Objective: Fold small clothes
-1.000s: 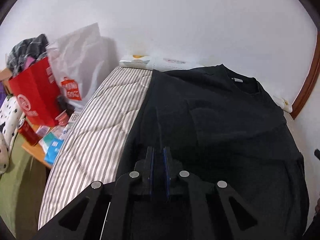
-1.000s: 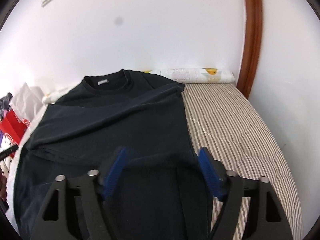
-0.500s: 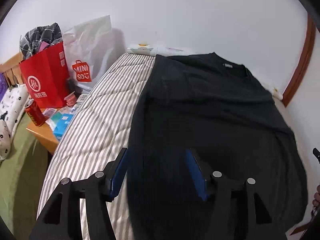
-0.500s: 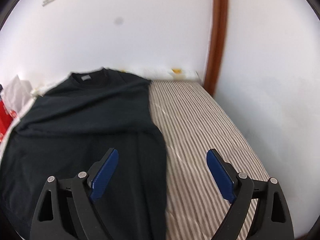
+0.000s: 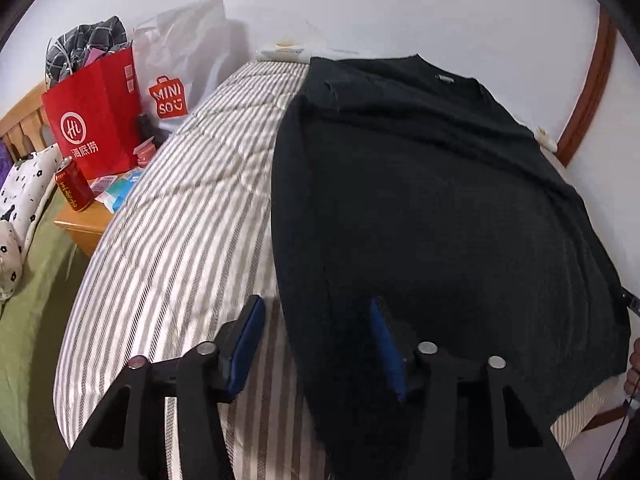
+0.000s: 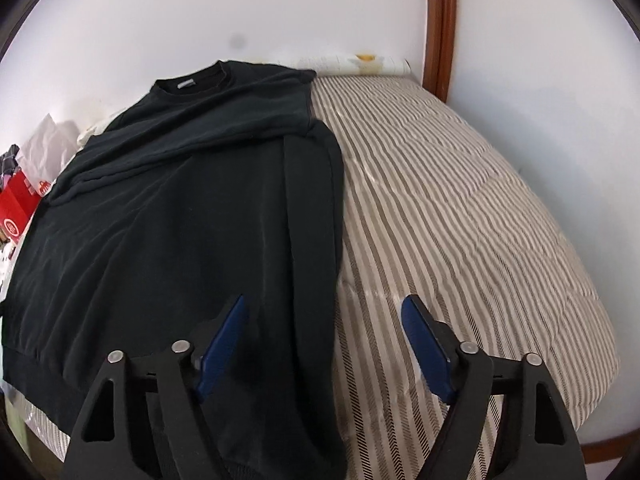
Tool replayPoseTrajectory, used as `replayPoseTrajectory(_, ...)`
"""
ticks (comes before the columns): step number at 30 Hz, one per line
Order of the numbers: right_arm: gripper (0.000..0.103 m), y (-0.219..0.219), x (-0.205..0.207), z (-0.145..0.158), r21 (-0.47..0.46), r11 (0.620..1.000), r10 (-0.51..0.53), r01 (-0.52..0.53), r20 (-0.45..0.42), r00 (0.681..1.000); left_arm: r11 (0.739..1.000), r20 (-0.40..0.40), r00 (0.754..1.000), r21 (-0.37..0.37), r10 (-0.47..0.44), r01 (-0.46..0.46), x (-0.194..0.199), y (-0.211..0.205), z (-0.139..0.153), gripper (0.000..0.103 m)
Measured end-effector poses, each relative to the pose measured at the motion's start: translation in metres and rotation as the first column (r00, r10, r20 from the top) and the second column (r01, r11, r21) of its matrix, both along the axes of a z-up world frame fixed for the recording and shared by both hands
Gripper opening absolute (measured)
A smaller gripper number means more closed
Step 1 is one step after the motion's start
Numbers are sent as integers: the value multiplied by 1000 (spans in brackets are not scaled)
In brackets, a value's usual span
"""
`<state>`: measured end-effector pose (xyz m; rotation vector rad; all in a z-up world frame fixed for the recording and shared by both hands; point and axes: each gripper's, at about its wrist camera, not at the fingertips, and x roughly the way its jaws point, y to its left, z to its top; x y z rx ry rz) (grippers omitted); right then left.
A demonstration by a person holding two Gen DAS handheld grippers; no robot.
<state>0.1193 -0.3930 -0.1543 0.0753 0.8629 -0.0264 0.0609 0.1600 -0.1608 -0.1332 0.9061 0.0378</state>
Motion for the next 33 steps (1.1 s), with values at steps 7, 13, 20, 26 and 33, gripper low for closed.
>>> replayPoseTrajectory(7, 59, 9, -5, -13, 43, 998, 37, -37, 4, 999, 999, 11, 1000, 47, -8, 7, -3, -10, 0, 37)
replayPoseTrajectory(13, 16, 34, -2, -10, 30, 996, 89, -89, 21, 996, 998, 29, 1000, 55, -13, 11, -7, -18, -1, 18)
replayPoseTrajectory(20, 10, 12, -16, 8, 110, 991, 73, -82, 87, 994, 1000, 54, 999, 26, -6, 5, -16, -14, 13, 7)
replayPoseTrajectory(26, 10, 1, -39, 34, 133, 987, 74, -92, 136, 988, 997, 115, 992, -47, -55, 61, -42, -11, 42, 7)
replayPoseTrajectory(33, 10, 2, -42, 60, 128, 986, 82, -107, 186, 979, 994, 198, 978, -65, -69, 83, -36, -12, 71, 7)
